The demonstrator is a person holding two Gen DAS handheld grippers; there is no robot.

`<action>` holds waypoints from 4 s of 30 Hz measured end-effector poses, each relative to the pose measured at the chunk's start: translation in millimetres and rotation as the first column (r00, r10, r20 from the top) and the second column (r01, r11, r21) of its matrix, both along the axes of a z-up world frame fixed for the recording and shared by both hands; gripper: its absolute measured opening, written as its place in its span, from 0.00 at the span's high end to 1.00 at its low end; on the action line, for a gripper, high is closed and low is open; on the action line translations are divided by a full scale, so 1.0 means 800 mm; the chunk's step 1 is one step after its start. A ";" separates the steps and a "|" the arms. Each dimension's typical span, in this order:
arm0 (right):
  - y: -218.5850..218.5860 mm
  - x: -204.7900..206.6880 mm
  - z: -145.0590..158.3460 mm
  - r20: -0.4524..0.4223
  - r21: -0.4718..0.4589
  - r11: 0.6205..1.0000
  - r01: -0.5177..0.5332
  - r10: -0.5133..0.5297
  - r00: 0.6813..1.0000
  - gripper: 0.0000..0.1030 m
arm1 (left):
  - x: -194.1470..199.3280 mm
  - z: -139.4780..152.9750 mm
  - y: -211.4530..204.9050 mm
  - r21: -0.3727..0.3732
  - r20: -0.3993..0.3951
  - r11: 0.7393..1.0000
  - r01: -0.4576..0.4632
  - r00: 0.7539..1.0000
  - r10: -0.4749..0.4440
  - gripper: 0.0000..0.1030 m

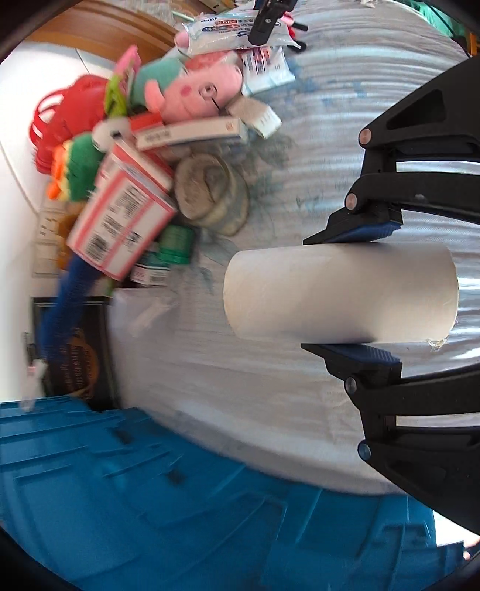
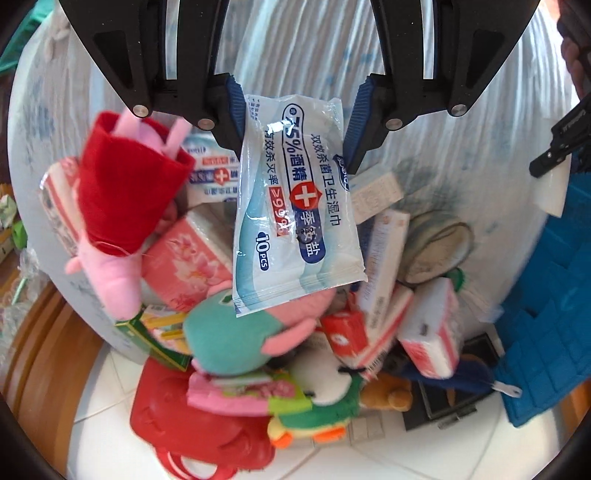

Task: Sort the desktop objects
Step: 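Lift and carry the paper roll and wet-wipe packet over the blue crate, then open both grippers to drop the roll and packet into the crate, then move both tools back over the pile toward the pig plush and box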

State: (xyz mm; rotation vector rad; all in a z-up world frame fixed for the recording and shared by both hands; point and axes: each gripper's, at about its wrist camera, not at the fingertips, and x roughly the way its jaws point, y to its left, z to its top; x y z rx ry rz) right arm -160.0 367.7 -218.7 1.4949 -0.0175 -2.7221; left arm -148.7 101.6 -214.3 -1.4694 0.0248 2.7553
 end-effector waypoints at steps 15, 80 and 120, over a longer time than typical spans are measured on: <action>-0.134 0.107 0.162 -0.311 -0.032 0.972 -0.234 0.213 0.926 0.55 | 0.119 0.175 -0.029 -0.040 -0.340 0.999 -0.006 0.940 -0.008 0.56; -0.616 0.099 0.273 -0.416 0.128 0.843 -0.522 0.523 0.744 0.02 | 0.130 0.287 -0.453 0.002 -0.438 0.897 -0.443 0.806 0.399 0.31; -0.189 0.147 0.231 -0.403 0.048 0.993 -0.107 0.117 0.908 0.00 | 0.131 0.288 -0.102 -0.016 -0.454 0.999 -0.033 0.891 0.022 0.31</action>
